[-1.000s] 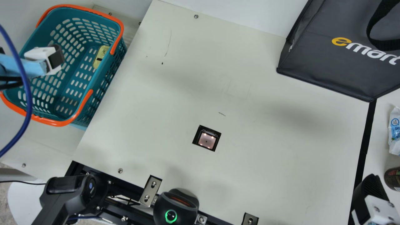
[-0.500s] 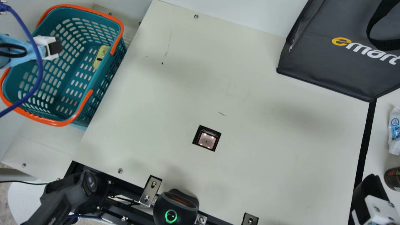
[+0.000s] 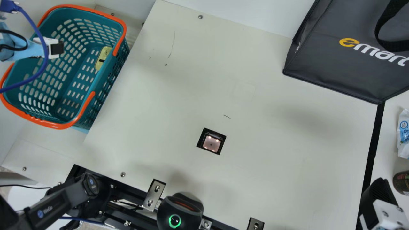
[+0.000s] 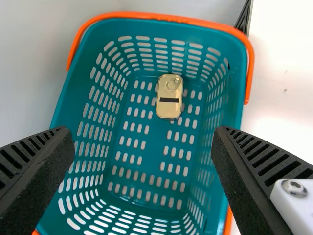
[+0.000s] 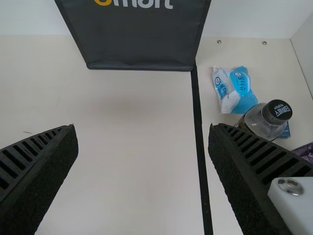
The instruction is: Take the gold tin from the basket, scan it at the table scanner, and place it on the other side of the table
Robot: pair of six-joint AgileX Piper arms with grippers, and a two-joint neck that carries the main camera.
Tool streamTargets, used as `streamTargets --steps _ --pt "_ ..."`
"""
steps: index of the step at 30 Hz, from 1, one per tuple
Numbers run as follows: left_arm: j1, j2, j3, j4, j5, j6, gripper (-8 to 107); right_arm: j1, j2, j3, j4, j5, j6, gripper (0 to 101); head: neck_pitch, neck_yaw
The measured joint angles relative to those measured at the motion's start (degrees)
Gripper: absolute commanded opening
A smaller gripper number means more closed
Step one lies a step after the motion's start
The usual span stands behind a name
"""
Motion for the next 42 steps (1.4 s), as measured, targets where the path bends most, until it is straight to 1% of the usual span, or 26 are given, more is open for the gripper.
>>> streamTargets --steps 10,20,29,42 --pt "1.24 6.85 -3.24 -1.21 0.88 5.01 90 0.00 0.00 0.00 0.00 0.00 0.00 95 -0.09 0.00" --pt "2.05 12.12 -3.35 -2.22 1.00 8.97 90 0.00 0.00 0.00 0.00 0.00 0.00 95 0.00 0.09" --pt "1.83 16.79 -1.35 -2.98 -1.94 11.68 90 0.00 0.00 0.00 0.00 0.01 0.00 95 -0.09 0.09" --pt "0.62 24.71 1.00 -5.39 -8.69 14.96 90 0.00 0.00 0.00 0.00 0.01 0.00 95 0.00 0.09"
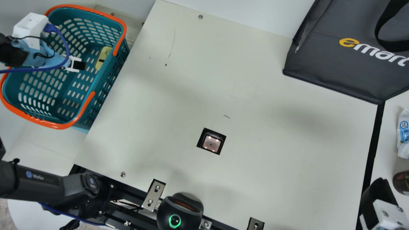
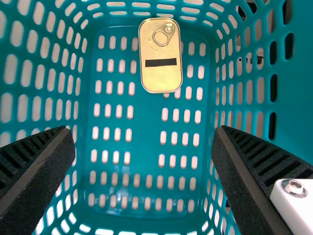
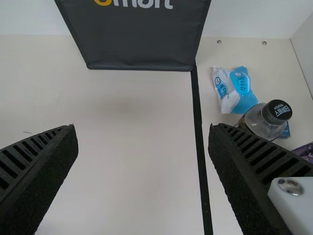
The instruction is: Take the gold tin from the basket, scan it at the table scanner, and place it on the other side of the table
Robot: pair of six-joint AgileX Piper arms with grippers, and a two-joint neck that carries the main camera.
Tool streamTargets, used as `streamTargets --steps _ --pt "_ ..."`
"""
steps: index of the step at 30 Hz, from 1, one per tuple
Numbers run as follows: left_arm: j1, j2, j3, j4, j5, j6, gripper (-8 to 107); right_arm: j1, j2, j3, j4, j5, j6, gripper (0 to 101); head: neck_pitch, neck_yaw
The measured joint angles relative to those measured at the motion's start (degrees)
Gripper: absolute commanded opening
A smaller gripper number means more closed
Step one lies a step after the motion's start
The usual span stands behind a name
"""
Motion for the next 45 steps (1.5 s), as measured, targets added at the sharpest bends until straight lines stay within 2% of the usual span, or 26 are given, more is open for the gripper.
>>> streamTargets --steps 13,33,45 --pt "-1.93 9.22 0.59 -5.97 -7.15 5.77 90 0.00 0.00 0.00 0.00 0.00 0.00 95 0.00 0.00" --pt "-5.93 21.82 -2.69 -29.32 -14.64 21.43 90 0.00 0.00 0.00 0.00 -0.05 0.00 95 0.00 -0.09" --pt "-8.42 28.50 -7.23 -33.32 -18.26 23.73 90 0.00 0.00 0.00 0.00 -0.05 0.00 95 -0.09 0.00"
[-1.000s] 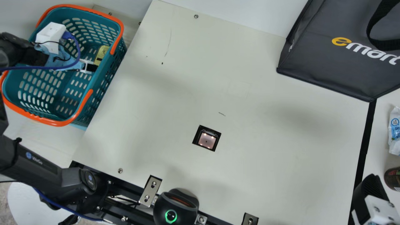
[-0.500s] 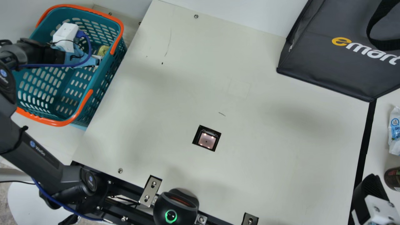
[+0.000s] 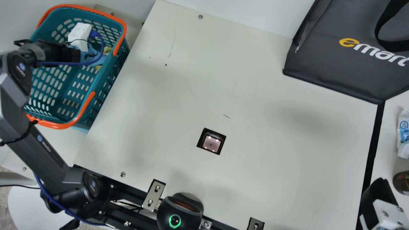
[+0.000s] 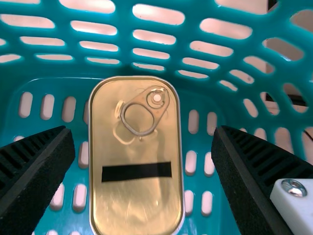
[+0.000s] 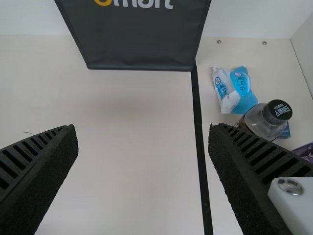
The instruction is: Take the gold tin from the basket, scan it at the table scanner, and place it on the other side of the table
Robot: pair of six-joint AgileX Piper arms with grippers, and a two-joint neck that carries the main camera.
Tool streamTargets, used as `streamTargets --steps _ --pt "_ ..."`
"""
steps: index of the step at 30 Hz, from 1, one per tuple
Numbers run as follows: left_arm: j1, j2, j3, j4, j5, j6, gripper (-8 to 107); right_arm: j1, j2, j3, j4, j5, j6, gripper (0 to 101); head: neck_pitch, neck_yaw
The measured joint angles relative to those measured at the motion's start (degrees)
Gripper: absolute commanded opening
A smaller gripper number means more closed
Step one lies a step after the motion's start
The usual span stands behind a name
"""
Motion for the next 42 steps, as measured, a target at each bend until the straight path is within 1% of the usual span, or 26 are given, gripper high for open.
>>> streamTargets --steps 6,14,20,21,27,31,38,42 --pt "-0.76 2.37 -1.96 0.59 -1.17 -0.66 90 0.00 0.00 0.00 0.00 0.00 0.00 95 0.09 0.00" --pt "-1.11 3.55 -3.29 2.02 -1.21 -1.99 37 0.00 0.00 0.00 0.00 0.00 0.00 95 0.09 0.00" --pt "-1.09 2.60 -2.89 3.91 -1.86 -3.72 -3 0.00 0.00 0.00 0.00 0.05 0.00 95 0.00 0.00" --pt "-0.96 2.17 -2.43 4.36 -2.12 -4.21 -8 0.00 0.00 0.00 0.00 0.05 0.00 95 0.09 -0.09" --pt "-0.19 -2.13 0.89 8.28 -3.93 -8.70 -8 0.00 0.00 0.00 0.00 0.05 0.00 95 0.00 0.00" --pt "0.69 -6.10 4.28 12.07 -4.90 -13.58 -8 0.00 0.00 0.00 0.00 0.05 0.00 95 0.09 0.00" --pt "2.61 -13.56 9.22 21.26 -5.19 -24.15 -8 0.00 0.00 0.00 0.00 0.05 0.00 95 0.00 0.00" --pt "3.63 -17.25 10.06 27.12 -3.58 -31.56 -8 0.00 0.00 0.00 0.00 0.05 0.00 95 0.09 0.00"
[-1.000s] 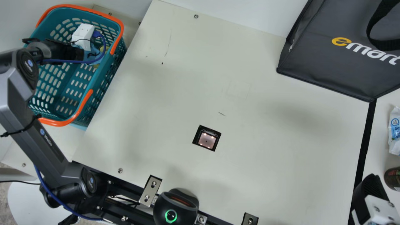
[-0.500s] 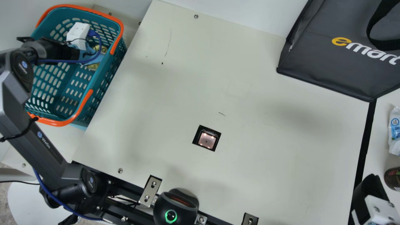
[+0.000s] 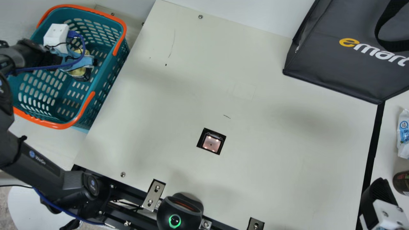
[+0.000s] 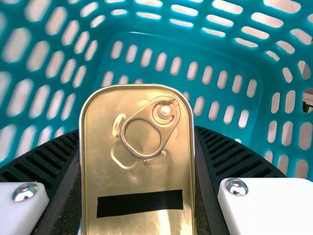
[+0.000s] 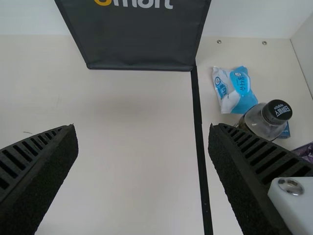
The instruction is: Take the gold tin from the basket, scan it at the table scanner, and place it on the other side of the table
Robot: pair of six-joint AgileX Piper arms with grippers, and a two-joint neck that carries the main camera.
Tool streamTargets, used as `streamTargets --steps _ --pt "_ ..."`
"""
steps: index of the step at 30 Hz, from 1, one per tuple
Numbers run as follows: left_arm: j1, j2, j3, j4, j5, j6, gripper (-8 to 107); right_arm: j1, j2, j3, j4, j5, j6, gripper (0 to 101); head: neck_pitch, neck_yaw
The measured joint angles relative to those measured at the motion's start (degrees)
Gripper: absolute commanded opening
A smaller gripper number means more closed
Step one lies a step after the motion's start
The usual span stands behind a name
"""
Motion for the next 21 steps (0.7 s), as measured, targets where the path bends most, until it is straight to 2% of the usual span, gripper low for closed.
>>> streamTargets --steps 11,21 --pt "1.12 -9.61 -5.51 16.17 11.95 -23.27 -8 0.00 0.00 0.00 0.00 0.00 0.00 95 0.00 -0.09" --pt "-1.79 -16.85 -10.85 22.18 23.26 -40.82 -8 0.00 0.00 0.00 0.00 0.00 0.00 95 0.00 0.00"
